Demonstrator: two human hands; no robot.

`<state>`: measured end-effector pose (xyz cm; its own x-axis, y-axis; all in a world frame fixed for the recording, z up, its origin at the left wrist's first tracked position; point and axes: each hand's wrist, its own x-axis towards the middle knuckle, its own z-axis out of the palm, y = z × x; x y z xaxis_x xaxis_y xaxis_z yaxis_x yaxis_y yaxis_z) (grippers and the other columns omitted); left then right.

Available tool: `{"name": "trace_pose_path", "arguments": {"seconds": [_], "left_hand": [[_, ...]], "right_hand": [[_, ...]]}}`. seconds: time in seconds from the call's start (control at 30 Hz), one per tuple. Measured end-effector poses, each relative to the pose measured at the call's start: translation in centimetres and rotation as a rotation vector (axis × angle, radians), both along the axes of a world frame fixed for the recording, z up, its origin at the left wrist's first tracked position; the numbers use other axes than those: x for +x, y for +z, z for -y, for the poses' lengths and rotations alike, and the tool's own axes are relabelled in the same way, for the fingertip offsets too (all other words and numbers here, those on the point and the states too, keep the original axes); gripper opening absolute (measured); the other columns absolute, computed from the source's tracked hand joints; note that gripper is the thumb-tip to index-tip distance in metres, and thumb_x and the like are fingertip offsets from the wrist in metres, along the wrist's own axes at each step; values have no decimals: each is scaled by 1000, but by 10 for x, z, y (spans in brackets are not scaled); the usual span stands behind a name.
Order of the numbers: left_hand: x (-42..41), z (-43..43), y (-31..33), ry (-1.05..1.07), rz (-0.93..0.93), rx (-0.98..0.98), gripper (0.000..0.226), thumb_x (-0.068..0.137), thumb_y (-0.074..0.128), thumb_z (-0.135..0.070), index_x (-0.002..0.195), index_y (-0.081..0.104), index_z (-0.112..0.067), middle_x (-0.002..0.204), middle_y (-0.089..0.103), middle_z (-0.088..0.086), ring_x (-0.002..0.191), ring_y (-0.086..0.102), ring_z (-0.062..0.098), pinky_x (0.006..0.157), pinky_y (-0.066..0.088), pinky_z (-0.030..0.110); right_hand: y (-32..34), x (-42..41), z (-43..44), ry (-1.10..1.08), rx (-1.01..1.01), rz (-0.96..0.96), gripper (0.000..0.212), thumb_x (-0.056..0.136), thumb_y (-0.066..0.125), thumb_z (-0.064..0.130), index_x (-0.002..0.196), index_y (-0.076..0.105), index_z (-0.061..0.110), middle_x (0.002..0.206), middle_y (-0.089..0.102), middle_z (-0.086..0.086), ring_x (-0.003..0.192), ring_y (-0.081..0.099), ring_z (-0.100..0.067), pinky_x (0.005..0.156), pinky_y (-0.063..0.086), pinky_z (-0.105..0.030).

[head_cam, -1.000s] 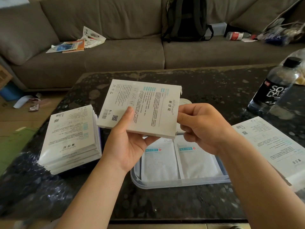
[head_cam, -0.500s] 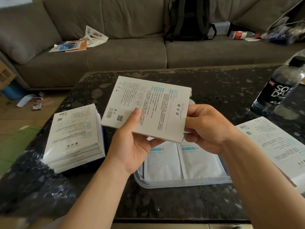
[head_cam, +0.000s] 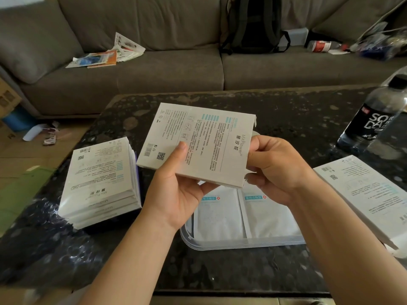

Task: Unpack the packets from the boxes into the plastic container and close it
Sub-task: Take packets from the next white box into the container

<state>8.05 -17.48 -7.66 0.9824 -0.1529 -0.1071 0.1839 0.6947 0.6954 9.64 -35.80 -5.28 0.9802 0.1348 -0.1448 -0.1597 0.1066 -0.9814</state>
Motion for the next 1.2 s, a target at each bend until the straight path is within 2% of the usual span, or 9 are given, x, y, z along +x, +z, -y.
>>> {"name": "trace_pose_path", "arguments": {"seconds": [0.1, 0.17, 0.23, 0.3, 0.4, 0.53, 0.73, 0.93, 1.2], "left_hand": [[0, 0, -1, 17, 4, 3, 49, 97, 58, -28, 146, 55, -26, 129, 70, 14, 120, 69, 34, 75, 63, 49], [0, -1, -2, 23, 4, -8, 50, 98, 58, -29, 148, 53, -25, 130, 69, 15, 118, 70, 34, 74, 63, 47], [0, -2, -1, 27, -9, -29, 53, 96, 59, -30, 148, 53, -24, 128, 69, 15, 116, 71, 32, 72, 63, 46], [0, -3, 0, 37, -13, -40, 54, 95, 58, -30, 148, 53, -24, 127, 70, 14, 114, 72, 32, 72, 63, 45], [1, -4, 1, 45, -8, -46, 52, 96, 57, -30, 147, 54, -24, 126, 72, 14, 113, 73, 32, 71, 63, 45], [2, -7, 0, 68, -14, -34, 48, 96, 58, -29, 144, 56, -24, 124, 74, 12, 112, 74, 31, 72, 64, 45], [4, -8, -1, 88, 11, 5, 49, 98, 57, -28, 147, 54, -24, 132, 70, 15, 105, 75, 27, 70, 62, 41], [4, -6, -3, 101, 22, 23, 53, 95, 58, -27, 148, 53, -24, 133, 70, 14, 94, 76, 23, 70, 62, 42], [3, -3, -3, 75, 27, 31, 50, 99, 55, -28, 149, 52, -26, 137, 67, 15, 95, 74, 24, 68, 62, 40]], "right_hand": [[0, 0, 1, 24, 58, -50, 43, 95, 56, -8, 56, 56, 9, 107, 77, -5, 98, 62, -53, 46, 36, -19], [-1, 0, 3, 78, 138, -82, 35, 90, 64, 0, 57, 59, 11, 110, 76, -11, 88, 62, -41, 46, 39, -19], [0, -2, 4, 140, 212, -107, 10, 80, 68, 11, 79, 61, 4, 114, 73, -18, 92, 62, -39, 48, 46, -21], [0, -3, 6, 171, 257, -141, 29, 79, 67, 16, 105, 57, 6, 122, 68, -23, 109, 59, -52, 51, 53, -23], [-1, -3, 6, 178, 293, -155, 17, 83, 66, 17, 81, 53, 5, 124, 68, -21, 122, 56, -52, 56, 59, -27], [6, -4, 6, 112, 217, -161, 26, 90, 62, 14, 70, 46, 8, 114, 74, -14, 108, 70, -40, 72, 62, -36], [12, -4, 8, 21, 189, -162, 25, 96, 59, 6, 74, 46, 6, 107, 76, -16, 96, 74, -36, 61, 62, -32], [12, -1, 9, -33, 75, -119, 10, 92, 63, 0, 102, 61, -3, 104, 77, -13, 93, 75, -33, 74, 64, -42], [15, -2, 0, -124, -1, -121, 19, 86, 72, 0, 79, 54, 4, 97, 78, -8, 87, 77, -27, 72, 63, -43]]}}
